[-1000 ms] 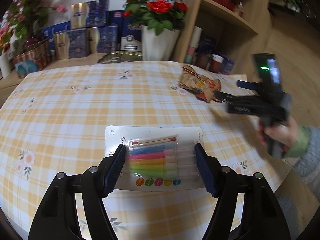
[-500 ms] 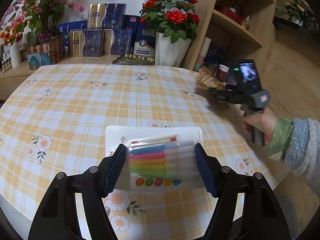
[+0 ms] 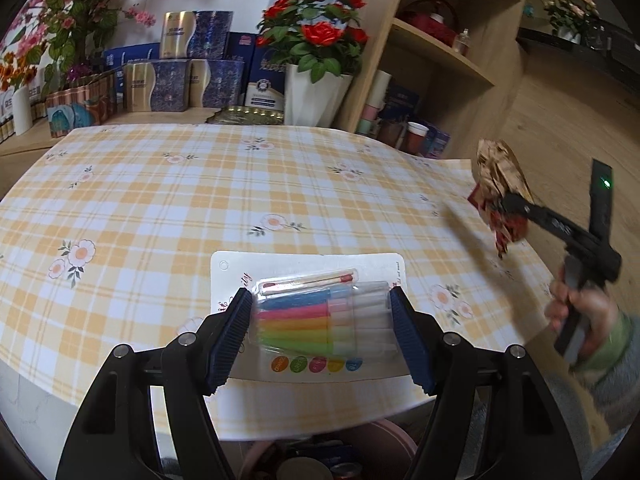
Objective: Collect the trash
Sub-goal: 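Carry the marker card and brown paper bag down over the brown bin, then open the right tool dropping the paper bag while the left tool drops the marker card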
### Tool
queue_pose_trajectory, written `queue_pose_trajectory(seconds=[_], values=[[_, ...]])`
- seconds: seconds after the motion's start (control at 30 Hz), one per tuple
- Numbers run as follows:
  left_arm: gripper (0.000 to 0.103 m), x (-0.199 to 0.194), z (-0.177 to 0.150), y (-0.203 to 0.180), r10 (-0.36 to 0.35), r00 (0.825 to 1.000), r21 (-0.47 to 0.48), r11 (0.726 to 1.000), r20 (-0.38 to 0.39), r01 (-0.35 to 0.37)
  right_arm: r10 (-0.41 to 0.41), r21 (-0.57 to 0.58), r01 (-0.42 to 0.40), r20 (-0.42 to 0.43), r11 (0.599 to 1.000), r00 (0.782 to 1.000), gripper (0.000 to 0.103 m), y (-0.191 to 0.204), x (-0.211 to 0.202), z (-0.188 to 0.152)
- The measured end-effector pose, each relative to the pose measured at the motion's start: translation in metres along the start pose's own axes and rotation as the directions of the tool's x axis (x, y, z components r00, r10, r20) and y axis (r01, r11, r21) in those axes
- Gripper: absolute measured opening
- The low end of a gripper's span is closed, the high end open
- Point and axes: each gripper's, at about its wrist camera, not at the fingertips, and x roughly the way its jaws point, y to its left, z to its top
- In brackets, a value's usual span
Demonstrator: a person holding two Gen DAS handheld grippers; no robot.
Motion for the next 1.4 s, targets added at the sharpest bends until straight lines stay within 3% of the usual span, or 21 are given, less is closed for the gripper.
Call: queue_pose_trajectory(seconds=[0.17, 0.3, 0.43, 0.6, 0.73, 0.97, 1.17, 1.4], values=[[0.068, -0.022, -0.007, -0.020, -0.025, 1.000, 0.026, 0.999, 0.012, 0.025, 0.010, 0.049, -0.010, 0.004, 0.999, 1.000, 0.068, 0.007, -0.043, -0.029], [0.068, -0.044, -0.017, -0.033, -0.029, 0.999, 0.051, 0.998, 0.021, 0.028, 0.072, 0.110, -0.071, -0.005, 0.991, 0.997, 0.068, 0.019, -0.074, -0.054], [0.068, -0.064, -0.029, -0.036, -0.023, 0.999, 0.054, 0.998, 0.027, 0.022, 0.127, 0.081, -0.125, -0.020, 0.989, 0.992, 0.068, 0.045, -0.095, -0.075], [0.068, -0.089, -0.050, -0.030, -0.005, 0.999, 0.036, 0.999, 0.032, 0.004, 0.232, 0.046, -0.228, -0.079, 0.972, 0.970, 0.068, 0.081, -0.108, -0.101], [0.068, -0.105, -0.064, -0.022, 0.011, 0.999, 0.019, 1.000, 0.034, -0.011, 0.305, 0.028, -0.304, -0.136, 0.952, 0.943, 0.069, 0.108, -0.114, -0.122], [0.068, -0.119, -0.078, -0.010, 0.035, 0.999, -0.008, 0.999, 0.041, -0.035, 0.401, 0.050, -0.404, -0.280, 0.913, 0.872, 0.069, 0.141, -0.102, -0.159], [0.068, -0.117, -0.085, -0.003, 0.048, 0.998, -0.030, 0.998, 0.030, -0.047, 0.382, 0.036, -0.400, -0.385, 0.916, 0.840, 0.069, 0.152, -0.079, -0.191], [0.068, -0.102, -0.093, 0.001, 0.054, 0.999, -0.040, 0.998, 0.005, -0.054, 0.373, 0.168, -0.334, -0.473, 0.928, 0.798, 0.074, 0.137, -0.034, -0.218]])
